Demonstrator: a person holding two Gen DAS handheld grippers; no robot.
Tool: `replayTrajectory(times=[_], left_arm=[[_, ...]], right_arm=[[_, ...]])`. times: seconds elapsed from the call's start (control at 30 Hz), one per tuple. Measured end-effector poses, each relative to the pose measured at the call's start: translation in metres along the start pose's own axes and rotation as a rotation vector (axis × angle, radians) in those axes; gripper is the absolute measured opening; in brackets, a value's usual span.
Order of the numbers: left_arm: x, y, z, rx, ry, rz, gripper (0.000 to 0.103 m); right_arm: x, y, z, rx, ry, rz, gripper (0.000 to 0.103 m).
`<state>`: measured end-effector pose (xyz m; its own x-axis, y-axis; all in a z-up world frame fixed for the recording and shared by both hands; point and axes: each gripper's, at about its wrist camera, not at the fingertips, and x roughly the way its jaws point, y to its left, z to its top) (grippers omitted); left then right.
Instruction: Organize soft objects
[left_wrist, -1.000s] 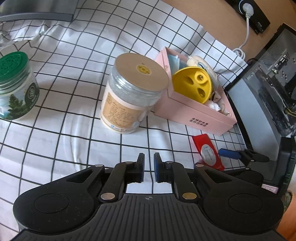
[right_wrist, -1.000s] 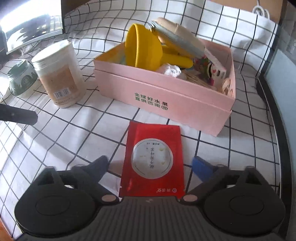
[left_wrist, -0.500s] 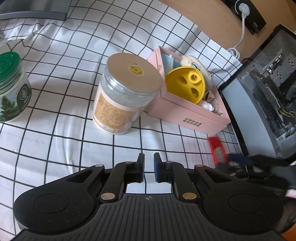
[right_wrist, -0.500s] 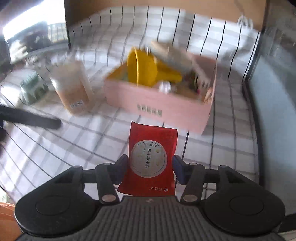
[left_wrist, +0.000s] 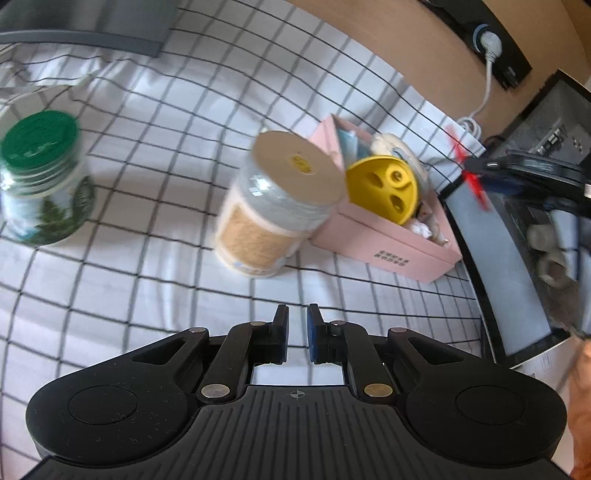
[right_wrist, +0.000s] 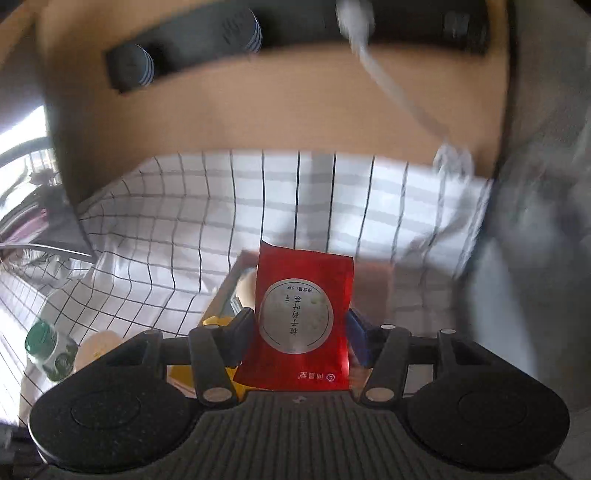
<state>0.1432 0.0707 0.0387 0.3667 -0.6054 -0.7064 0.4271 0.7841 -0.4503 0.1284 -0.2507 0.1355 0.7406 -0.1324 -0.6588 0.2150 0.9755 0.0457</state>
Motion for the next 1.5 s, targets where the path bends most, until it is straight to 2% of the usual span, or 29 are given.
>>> replayTrajectory(times=[0.13,0.23,0.37,0.47,0.53,0.63,0.73,0.87,0.97,1.13,1.17,1.2,1.23,1.3,1.37,1.43,1.5], left_arm=[[-0.01,0.02,-0.006,-0.025,0.006,0.017,0.011],[-0.014,0.035,-0.01,-0.018,0.024,0.018,0.011],[-0.013,0.045,-0.014,0.038,0.04,-0.004,0.011],[-0.004,0.044,-0.014,0.081,0.042,-0.035,0.011],[0.003,0.04,-0.015,0.119,0.047,-0.039,0.011],[0.013,0.028,-0.022,0.188,0.047,0.02,0.012],[0.016,0.013,-0.035,0.22,0.024,0.123,0.012],[0.017,-0.009,-0.056,0.19,-0.05,0.265,0.012],[0.02,-0.026,-0.074,0.12,-0.111,0.308,0.013],[0.033,-0.064,-0.096,0.133,-0.182,0.363,0.015],[0.035,-0.071,-0.1,0.135,-0.189,0.363,0.018],[0.037,-0.078,-0.104,0.142,-0.195,0.362,0.022],[0.041,-0.086,-0.108,0.157,-0.201,0.362,0.025],[0.047,-0.1,-0.115,0.194,-0.208,0.368,0.041],[0.052,-0.11,-0.119,0.208,-0.219,0.385,0.048],[0.055,-0.114,-0.12,0.193,-0.237,0.4,0.05],[0.058,-0.116,-0.119,0.175,-0.25,0.417,0.05]], right_arm=[[0.058,-0.012,-0.006,0.045,0.122,-0.015,0.051],[0.077,-0.013,-0.017,0.082,0.169,-0.019,0.051],[0.072,-0.018,-0.028,0.225,0.165,0.015,0.052],[0.057,-0.016,-0.032,0.251,0.154,0.007,0.058],[0.045,-0.009,-0.032,0.22,0.135,-0.007,0.063],[0.022,0.001,-0.035,0.141,0.107,0.008,0.065],[-0.001,0.009,-0.046,0.047,0.058,0.038,0.073],[-0.021,0.011,-0.079,-0.041,0.017,0.086,0.073],[-0.025,0.009,-0.113,-0.087,0.055,0.121,0.073],[-0.009,0.005,-0.158,-0.162,0.155,0.138,0.075],[-0.004,0.005,-0.164,-0.168,0.171,0.14,0.077],[-0.008,0.005,-0.169,-0.19,0.13,0.149,0.083],[-0.008,0.006,-0.171,-0.208,0.111,0.143,0.084],[-0.003,0.006,-0.172,-0.23,0.109,0.135,0.087],[0.0,0.006,-0.174,-0.26,0.092,0.1,0.091],[0.004,0.002,-0.174,-0.254,0.091,0.062,0.102],[0.005,-0.009,-0.176,-0.227,0.077,0.035,0.103]])
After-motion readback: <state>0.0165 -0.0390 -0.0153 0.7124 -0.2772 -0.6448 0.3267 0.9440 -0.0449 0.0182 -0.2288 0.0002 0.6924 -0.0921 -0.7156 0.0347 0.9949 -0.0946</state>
